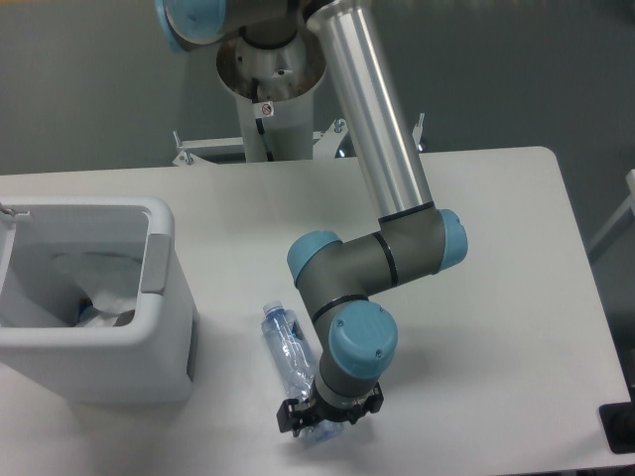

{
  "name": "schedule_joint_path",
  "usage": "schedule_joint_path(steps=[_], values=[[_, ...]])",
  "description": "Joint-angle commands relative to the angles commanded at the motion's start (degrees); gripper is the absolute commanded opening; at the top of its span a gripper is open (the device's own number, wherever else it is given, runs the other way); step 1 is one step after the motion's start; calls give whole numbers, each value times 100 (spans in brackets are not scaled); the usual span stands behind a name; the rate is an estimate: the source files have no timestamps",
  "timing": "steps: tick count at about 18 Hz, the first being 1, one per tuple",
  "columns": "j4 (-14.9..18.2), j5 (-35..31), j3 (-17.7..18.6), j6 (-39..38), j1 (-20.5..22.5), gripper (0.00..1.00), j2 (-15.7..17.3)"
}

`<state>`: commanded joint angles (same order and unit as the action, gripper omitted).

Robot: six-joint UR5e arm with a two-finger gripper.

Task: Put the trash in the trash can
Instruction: 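Close the gripper around the bottle's end, then lift the bottle and carry it over the trash bin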

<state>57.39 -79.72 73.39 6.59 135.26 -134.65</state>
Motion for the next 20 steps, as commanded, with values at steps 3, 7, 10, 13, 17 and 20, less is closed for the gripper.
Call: schedule_joint_path(steps=[3,7,10,13,17,20], values=[[0,-9,26,9,0,63,18],[0,0,18,18,0,61,53],[0,0,26,26,-9,61,70],[-9,-9,44,61,0,60,88],[-26,0,18,97,0,60,307],[-79,9,53,88,35,60,789]])
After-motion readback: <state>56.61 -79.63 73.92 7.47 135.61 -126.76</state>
